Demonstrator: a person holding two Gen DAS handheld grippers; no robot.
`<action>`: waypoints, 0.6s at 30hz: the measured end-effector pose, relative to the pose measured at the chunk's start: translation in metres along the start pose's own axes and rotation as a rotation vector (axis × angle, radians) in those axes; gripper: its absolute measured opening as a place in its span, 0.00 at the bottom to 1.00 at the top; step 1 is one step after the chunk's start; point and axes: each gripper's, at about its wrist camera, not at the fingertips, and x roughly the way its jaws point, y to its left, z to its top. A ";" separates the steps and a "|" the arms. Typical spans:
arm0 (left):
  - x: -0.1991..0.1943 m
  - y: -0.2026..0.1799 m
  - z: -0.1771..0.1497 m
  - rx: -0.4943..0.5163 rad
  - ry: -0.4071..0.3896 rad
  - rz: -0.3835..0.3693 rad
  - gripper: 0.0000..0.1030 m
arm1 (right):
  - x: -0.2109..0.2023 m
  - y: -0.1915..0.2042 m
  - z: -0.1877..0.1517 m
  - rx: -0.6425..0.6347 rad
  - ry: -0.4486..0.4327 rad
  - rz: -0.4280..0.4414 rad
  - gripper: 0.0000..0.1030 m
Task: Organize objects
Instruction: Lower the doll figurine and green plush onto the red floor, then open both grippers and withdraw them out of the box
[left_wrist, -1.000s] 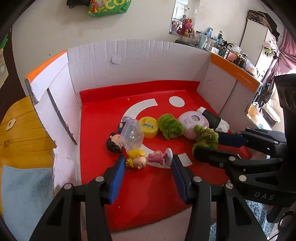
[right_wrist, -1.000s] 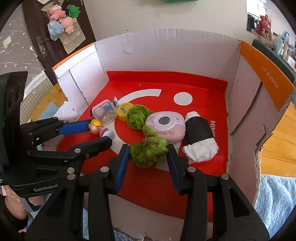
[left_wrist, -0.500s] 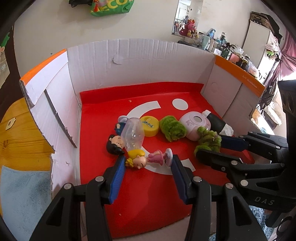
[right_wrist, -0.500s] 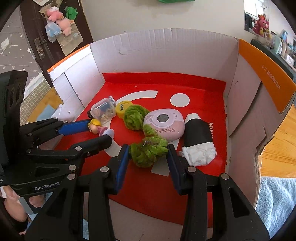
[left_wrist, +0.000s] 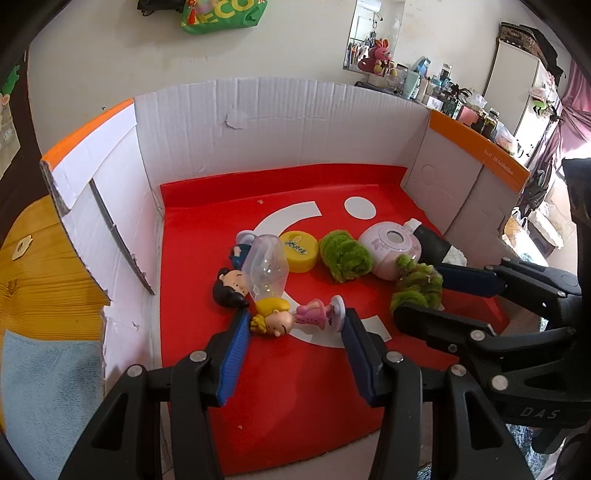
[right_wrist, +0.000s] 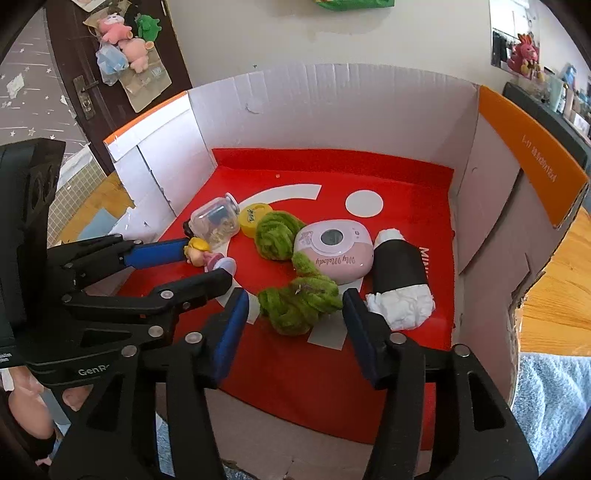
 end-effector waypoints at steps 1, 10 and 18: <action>0.000 0.000 0.000 0.000 0.000 0.001 0.51 | -0.001 0.001 0.000 -0.002 -0.003 0.000 0.51; -0.005 -0.001 0.000 0.007 -0.010 0.004 0.56 | -0.007 0.002 -0.002 0.002 -0.021 0.014 0.55; -0.015 -0.005 -0.001 0.020 -0.033 0.013 0.62 | -0.021 0.007 -0.002 -0.001 -0.055 0.025 0.60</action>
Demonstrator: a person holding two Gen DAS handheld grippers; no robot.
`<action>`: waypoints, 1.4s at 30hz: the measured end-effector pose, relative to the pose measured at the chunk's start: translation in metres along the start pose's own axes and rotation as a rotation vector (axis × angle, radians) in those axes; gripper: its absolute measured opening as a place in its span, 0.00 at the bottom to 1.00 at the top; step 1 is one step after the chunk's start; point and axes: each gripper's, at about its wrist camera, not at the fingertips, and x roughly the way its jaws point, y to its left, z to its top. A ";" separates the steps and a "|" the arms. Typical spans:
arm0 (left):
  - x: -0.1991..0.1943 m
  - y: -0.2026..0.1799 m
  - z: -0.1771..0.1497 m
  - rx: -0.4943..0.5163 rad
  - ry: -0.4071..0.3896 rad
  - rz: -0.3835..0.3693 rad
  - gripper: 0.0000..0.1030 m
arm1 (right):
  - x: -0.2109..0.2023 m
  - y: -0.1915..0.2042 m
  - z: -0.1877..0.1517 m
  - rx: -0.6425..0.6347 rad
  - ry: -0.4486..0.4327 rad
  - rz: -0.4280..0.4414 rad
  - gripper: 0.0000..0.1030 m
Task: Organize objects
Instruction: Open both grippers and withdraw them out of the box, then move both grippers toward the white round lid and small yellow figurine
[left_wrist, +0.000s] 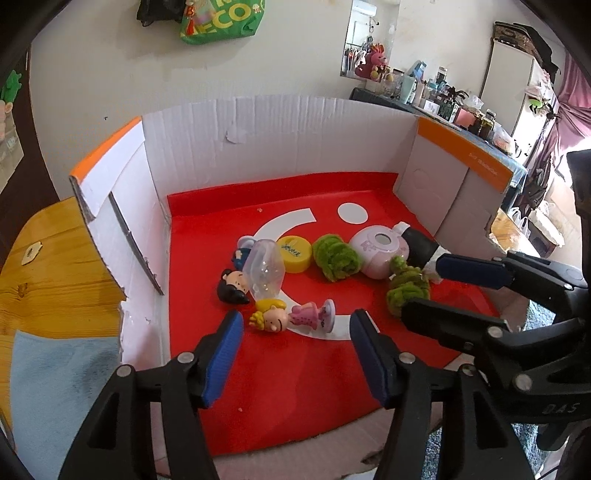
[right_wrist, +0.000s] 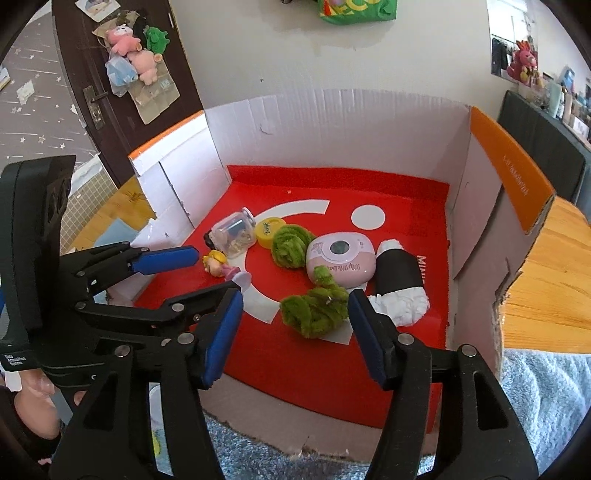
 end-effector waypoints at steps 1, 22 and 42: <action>-0.001 -0.001 0.000 0.003 -0.003 0.001 0.62 | -0.001 0.000 0.000 -0.001 -0.002 0.001 0.62; -0.035 0.003 -0.012 -0.010 -0.069 0.031 0.88 | -0.031 0.013 -0.010 -0.005 -0.061 0.026 0.75; -0.070 0.003 -0.033 -0.009 -0.122 0.060 0.99 | -0.058 0.026 -0.035 -0.016 -0.102 0.002 0.89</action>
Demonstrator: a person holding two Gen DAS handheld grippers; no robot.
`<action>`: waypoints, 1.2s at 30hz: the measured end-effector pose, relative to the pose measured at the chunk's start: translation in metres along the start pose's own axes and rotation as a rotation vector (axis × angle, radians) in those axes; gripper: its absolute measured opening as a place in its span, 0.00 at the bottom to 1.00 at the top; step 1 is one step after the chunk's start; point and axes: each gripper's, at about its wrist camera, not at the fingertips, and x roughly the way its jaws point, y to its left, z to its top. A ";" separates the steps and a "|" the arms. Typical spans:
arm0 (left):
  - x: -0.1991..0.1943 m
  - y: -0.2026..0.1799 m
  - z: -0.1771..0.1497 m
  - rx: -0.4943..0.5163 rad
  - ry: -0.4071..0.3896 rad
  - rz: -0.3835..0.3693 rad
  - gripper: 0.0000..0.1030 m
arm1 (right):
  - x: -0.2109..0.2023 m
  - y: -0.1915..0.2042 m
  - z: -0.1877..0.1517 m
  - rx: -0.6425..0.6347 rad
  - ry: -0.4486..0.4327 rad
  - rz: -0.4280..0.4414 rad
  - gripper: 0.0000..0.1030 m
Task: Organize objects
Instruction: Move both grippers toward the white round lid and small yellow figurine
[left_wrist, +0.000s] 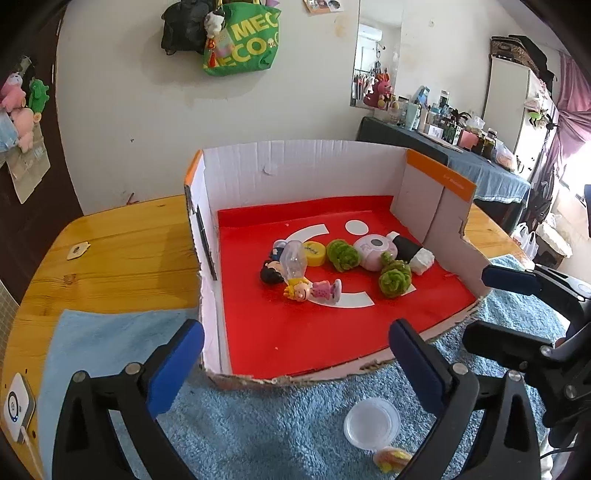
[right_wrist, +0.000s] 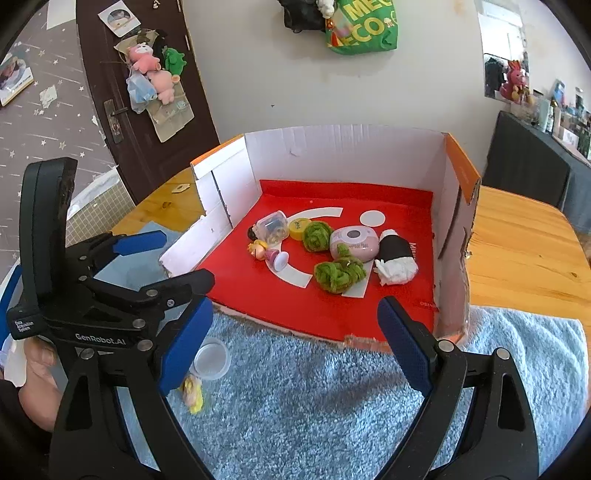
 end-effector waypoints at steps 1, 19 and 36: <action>-0.001 0.000 0.000 -0.001 0.000 -0.002 0.99 | -0.001 0.001 -0.001 -0.001 0.000 -0.002 0.89; -0.017 -0.001 -0.015 -0.017 0.000 -0.011 1.00 | -0.005 0.019 -0.023 -0.034 0.034 0.001 0.89; -0.026 0.005 -0.029 0.000 0.015 -0.035 0.93 | 0.034 0.072 -0.059 -0.189 0.150 0.052 0.87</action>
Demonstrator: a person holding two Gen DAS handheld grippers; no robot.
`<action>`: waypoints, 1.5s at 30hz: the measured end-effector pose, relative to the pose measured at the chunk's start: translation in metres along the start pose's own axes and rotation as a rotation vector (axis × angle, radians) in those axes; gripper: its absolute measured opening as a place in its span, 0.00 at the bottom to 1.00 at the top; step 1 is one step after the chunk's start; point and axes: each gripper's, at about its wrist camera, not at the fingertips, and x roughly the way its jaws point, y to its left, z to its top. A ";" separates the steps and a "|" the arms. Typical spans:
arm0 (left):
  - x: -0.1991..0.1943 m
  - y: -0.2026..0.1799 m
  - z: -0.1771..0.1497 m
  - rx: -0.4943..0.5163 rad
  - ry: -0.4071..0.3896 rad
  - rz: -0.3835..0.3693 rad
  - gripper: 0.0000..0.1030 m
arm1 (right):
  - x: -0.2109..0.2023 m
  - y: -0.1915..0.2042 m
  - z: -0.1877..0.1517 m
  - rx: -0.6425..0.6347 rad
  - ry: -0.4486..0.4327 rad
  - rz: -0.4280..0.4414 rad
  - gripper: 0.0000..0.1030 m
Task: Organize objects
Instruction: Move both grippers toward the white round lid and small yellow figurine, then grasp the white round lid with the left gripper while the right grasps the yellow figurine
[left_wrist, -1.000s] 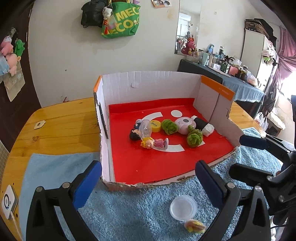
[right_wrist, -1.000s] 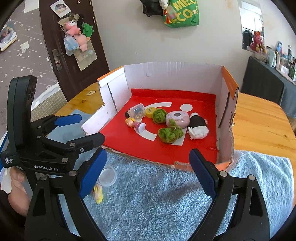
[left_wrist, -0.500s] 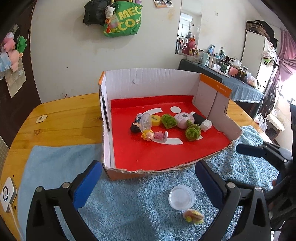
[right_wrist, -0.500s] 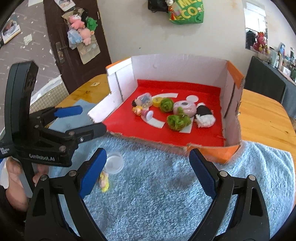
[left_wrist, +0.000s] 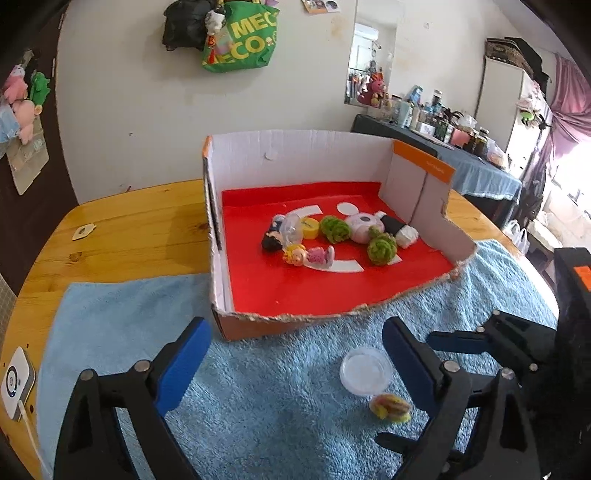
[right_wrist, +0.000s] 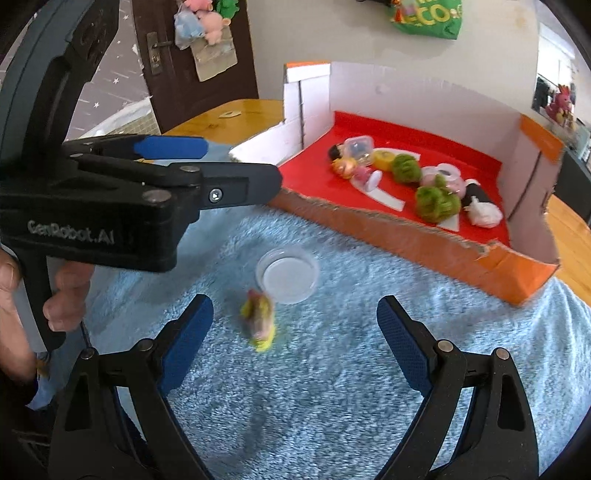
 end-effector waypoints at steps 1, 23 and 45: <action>0.000 -0.001 -0.002 0.004 0.002 -0.001 0.93 | 0.001 0.001 0.000 -0.001 0.001 -0.002 0.87; 0.013 -0.035 -0.030 0.176 0.049 -0.054 0.88 | -0.028 -0.055 -0.003 0.110 -0.056 -0.170 0.74; 0.015 -0.045 -0.037 0.457 0.041 -0.114 0.70 | -0.004 -0.030 0.003 0.039 0.024 0.069 0.37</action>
